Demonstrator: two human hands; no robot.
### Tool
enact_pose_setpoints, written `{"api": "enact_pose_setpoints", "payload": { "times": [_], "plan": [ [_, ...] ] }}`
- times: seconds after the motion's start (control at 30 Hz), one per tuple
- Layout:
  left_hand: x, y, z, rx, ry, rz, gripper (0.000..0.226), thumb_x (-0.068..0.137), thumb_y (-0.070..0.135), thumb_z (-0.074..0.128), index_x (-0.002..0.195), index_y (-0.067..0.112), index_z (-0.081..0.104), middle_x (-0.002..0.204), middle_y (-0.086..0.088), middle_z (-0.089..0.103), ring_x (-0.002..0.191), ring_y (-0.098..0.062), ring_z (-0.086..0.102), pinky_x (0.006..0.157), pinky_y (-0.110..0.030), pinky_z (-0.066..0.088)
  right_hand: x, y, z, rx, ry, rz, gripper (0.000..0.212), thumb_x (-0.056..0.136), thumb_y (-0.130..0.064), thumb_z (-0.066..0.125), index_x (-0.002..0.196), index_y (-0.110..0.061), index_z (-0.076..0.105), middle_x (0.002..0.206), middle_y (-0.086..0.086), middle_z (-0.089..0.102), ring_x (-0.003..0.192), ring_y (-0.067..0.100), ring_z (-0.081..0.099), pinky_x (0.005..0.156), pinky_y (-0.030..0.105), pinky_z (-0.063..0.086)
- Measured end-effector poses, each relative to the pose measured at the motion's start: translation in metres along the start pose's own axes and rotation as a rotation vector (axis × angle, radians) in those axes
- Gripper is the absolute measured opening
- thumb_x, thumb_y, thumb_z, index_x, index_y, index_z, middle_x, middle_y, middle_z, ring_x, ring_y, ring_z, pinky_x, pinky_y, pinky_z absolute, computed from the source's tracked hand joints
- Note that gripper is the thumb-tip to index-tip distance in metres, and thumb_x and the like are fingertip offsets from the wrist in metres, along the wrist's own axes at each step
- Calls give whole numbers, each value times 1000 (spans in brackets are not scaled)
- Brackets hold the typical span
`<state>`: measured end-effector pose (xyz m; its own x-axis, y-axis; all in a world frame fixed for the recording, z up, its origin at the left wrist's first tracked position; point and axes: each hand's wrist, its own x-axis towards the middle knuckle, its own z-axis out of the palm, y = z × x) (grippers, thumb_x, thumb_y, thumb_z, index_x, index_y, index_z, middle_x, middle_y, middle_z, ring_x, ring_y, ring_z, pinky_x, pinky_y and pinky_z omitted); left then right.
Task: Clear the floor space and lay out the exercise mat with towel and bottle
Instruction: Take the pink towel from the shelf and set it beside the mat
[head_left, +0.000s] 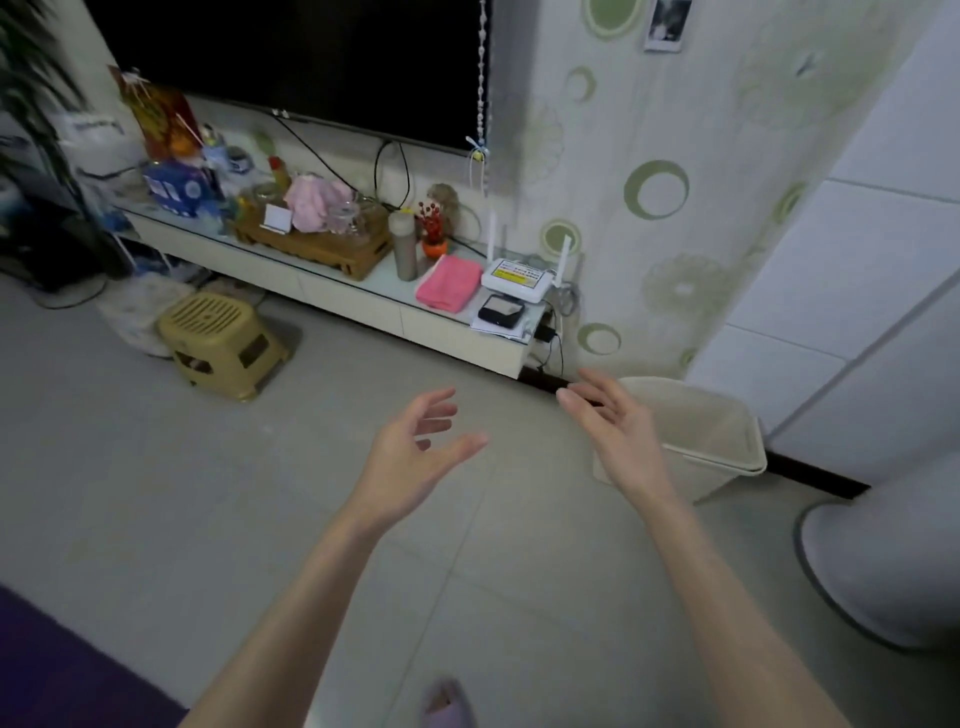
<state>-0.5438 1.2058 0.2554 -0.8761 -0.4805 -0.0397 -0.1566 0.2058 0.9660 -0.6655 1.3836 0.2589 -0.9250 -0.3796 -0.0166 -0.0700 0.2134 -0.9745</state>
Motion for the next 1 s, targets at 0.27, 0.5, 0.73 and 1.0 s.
{"api": "enact_pose_setpoints", "payload": {
  "times": [0.27,0.5,0.73,1.0],
  "plan": [
    [172,-1,-24,37,-21,-7,59,71,37,80,122,31,51,110,10,61,103,1,57,88,-21,45,170,-1,44,17,-23,38,45,82,-39,72,123,-29,58,115,-2,68,105,12,64,88,22,47],
    [339,-14,-34,46,-6,-47,58,68,40,79,119,32,52,108,10,62,103,-4,59,91,-27,47,338,4,86,4,-45,62,37,84,-31,71,120,-28,60,108,-3,69,94,10,63,90,21,46],
    [455,-17,-50,66,-6,-117,50,78,29,75,122,30,50,106,13,59,99,-1,57,90,-26,46,455,10,123,9,-107,137,46,85,-28,71,128,-16,60,113,4,67,82,-4,63,74,7,46],
    [570,-51,-69,76,-44,-209,47,77,23,76,117,27,52,103,11,61,97,-7,60,88,-28,48,550,27,167,-3,-70,214,26,87,-19,69,112,-22,61,99,1,67,68,-8,59,67,2,43]
  ]
}}
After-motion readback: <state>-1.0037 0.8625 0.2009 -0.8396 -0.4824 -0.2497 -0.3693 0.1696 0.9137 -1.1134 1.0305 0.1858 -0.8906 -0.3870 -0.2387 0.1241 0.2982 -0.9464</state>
